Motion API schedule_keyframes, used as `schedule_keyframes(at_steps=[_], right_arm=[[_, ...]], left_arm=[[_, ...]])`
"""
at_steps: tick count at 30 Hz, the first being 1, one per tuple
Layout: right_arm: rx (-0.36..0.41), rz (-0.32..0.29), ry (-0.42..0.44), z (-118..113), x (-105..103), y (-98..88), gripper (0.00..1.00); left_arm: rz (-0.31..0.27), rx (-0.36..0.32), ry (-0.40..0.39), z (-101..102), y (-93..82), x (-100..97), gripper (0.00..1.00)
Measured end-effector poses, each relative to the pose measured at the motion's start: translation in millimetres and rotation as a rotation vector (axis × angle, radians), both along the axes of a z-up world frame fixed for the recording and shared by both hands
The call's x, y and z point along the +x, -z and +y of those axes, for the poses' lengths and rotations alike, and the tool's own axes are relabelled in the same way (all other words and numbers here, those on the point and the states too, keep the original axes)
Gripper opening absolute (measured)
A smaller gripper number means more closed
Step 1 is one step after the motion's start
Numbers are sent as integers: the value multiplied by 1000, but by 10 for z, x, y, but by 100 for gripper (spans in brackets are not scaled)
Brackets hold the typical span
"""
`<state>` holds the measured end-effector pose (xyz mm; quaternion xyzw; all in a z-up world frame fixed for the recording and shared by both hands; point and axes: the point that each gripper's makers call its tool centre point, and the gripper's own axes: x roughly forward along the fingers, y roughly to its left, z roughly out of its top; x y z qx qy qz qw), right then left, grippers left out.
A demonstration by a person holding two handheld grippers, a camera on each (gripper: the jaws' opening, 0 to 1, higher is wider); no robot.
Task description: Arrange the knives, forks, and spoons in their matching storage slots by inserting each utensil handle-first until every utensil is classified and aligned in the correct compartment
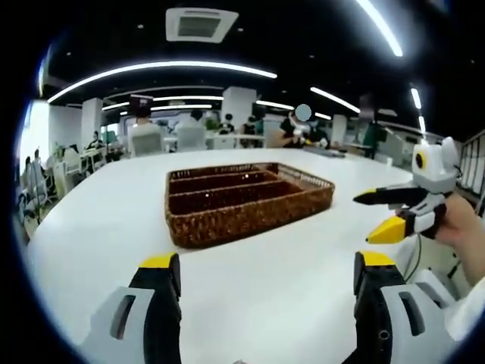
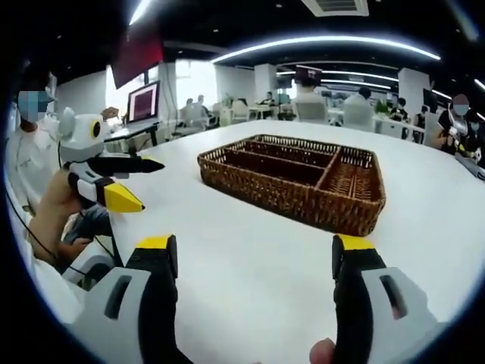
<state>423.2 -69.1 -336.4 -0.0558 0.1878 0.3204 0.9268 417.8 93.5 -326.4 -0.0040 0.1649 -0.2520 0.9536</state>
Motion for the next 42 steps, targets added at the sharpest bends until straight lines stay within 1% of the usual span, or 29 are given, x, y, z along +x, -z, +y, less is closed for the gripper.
schedule_keyframes(at_steps=[8, 13, 23, 28, 33, 37, 42], right_arm=[[2, 2, 2, -5, 8, 7, 87], [1, 0, 2, -5, 18, -4, 87], [3, 1, 3, -19, 39, -12, 87], [-6, 2, -1, -26, 45, -7, 87], [1, 7, 2, -37, 60, -4, 87], [0, 1, 0, -33, 67, -32, 87], [1, -2, 2, -49, 70, -39, 87]], left_arm=[[4, 4, 4, -14, 7, 5, 96], [-3, 4, 1, -6, -21, 14, 96], [2, 5, -1, 7, 0, 19, 96], [-2, 6, 0, 19, -27, 25, 96], [1, 14, 0, 37, -30, 33, 95], [-8, 9, 3, 21, -66, 39, 95], [1, 4, -1, 37, -31, 33, 96]])
